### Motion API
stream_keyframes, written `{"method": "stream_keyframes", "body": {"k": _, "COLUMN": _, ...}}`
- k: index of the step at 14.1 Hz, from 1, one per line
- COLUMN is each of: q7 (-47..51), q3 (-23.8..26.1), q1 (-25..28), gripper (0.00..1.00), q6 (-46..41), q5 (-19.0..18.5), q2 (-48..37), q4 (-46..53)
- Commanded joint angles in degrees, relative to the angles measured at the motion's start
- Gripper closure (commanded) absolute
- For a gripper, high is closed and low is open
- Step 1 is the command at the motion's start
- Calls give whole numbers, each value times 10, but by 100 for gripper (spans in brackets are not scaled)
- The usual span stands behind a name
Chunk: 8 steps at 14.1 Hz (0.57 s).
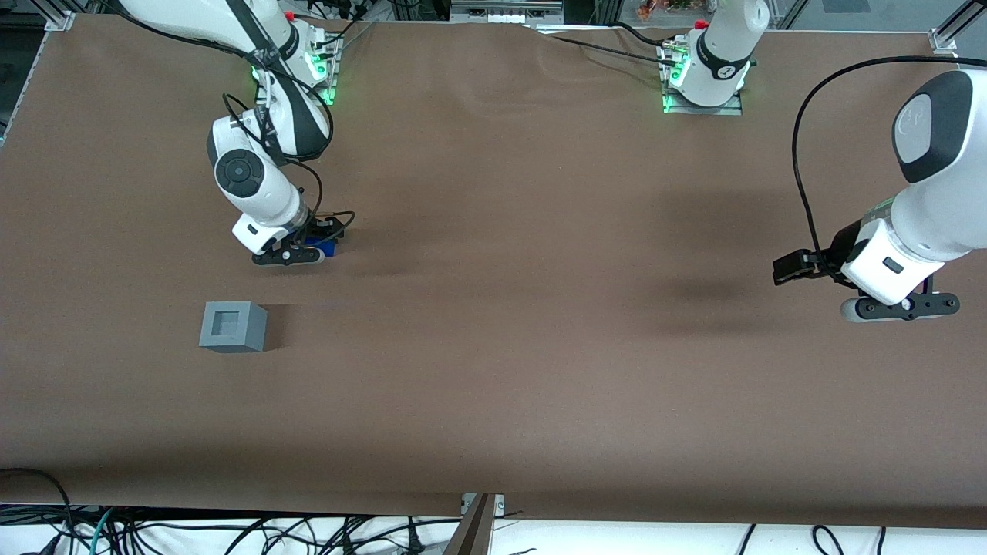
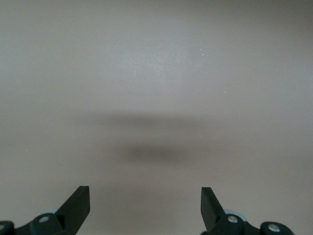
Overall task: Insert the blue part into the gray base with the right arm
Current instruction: 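Close the right gripper on the blue part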
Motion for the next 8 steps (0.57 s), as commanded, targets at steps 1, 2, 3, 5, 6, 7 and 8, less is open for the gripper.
{"method": "stream_keyframes", "body": {"k": 1, "q7": 12, "q3": -2, "q1": 3, "gripper": 52, "q6": 10, "q5": -16, "q2": -2, "q4": -7}}
{"method": "stream_keyframes", "body": {"k": 2, "q7": 13, "q3": -2, "q1": 3, "gripper": 59, "q6": 9, "q5": -16, "q2": -2, "q4": -7}}
{"method": "stream_keyframes", "body": {"k": 3, "q7": 12, "q3": -2, "q1": 3, "gripper": 65, "q6": 9, "q5": -16, "q2": -1, "q4": -7}}
{"method": "stream_keyframes", "body": {"k": 5, "q7": 10, "q3": -2, "q1": 3, "gripper": 77, "q6": 9, "q5": -16, "q2": -3, "q4": -6}}
{"method": "stream_keyframes", "body": {"k": 6, "q7": 9, "q3": -2, "q1": 3, "gripper": 78, "q6": 5, "q5": -16, "q2": -7, "q4": -3}}
{"method": "stream_keyframes", "body": {"k": 7, "q7": 7, "q3": -2, "q1": 3, "gripper": 78, "q6": 2, "q5": -16, "q2": -12, "q4": -2}}
{"method": "stream_keyframes", "body": {"k": 8, "q7": 5, "q3": -2, "q1": 3, "gripper": 77, "q6": -1, "q5": -16, "q2": -19, "q4": 1}}
